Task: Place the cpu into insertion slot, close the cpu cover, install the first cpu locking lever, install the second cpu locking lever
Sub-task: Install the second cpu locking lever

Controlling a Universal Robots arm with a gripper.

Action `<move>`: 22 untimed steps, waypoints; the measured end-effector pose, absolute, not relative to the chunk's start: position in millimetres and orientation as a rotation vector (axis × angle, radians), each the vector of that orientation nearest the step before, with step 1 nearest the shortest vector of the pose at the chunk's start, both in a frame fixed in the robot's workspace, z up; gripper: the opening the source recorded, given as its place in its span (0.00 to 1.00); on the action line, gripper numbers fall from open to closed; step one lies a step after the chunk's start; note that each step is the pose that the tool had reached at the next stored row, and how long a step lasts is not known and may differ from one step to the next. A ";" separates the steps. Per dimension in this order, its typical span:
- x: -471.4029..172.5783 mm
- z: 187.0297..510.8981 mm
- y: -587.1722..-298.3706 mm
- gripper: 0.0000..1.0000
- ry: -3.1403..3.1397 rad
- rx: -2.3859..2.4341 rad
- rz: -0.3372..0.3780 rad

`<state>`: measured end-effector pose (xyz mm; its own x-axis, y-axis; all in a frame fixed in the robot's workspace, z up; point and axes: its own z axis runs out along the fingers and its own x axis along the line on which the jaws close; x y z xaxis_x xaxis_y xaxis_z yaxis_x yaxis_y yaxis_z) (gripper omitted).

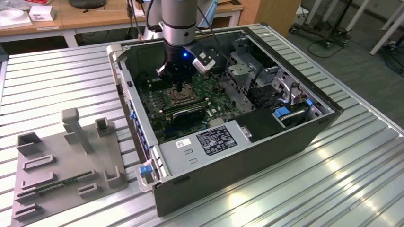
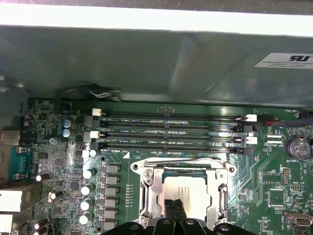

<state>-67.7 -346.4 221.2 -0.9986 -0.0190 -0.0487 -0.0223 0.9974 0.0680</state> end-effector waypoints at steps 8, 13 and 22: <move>-67.8 221.2 -350.8 0.11 3.091 -0.032 0.111; -67.9 221.2 -354.4 0.11 3.091 -0.031 0.117; -67.9 231.8 -354.7 0.11 3.094 -0.031 0.117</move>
